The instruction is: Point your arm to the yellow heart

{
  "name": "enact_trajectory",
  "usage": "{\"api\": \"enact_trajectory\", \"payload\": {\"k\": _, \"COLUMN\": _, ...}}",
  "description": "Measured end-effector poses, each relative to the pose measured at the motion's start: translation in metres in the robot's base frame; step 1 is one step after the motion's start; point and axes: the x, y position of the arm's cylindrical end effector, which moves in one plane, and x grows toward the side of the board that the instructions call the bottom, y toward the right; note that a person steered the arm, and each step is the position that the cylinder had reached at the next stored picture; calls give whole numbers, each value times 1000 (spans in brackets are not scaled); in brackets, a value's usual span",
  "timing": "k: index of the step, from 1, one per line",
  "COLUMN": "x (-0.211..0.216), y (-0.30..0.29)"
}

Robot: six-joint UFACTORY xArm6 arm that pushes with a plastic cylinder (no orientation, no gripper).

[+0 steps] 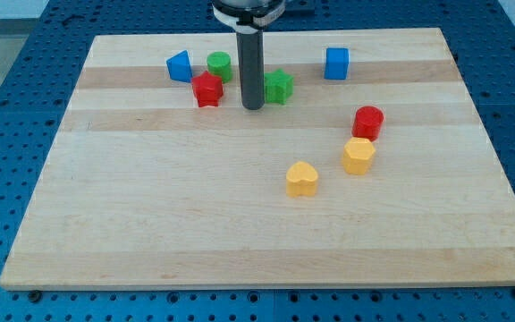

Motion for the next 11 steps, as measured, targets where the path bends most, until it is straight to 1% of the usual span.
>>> {"api": "enact_trajectory", "payload": {"k": 1, "x": 0, "y": -9}}
{"api": "enact_trajectory", "payload": {"k": 2, "x": 24, "y": -10}}
{"api": "enact_trajectory", "payload": {"k": 3, "x": 65, "y": -3}}
{"api": "enact_trajectory", "payload": {"k": 4, "x": 80, "y": -3}}
{"api": "enact_trajectory", "payload": {"k": 6, "x": 86, "y": 17}}
{"api": "enact_trajectory", "payload": {"k": 8, "x": 86, "y": 23}}
{"api": "enact_trajectory", "payload": {"k": 10, "x": 86, "y": 77}}
{"api": "enact_trajectory", "payload": {"k": 11, "x": 85, "y": 84}}
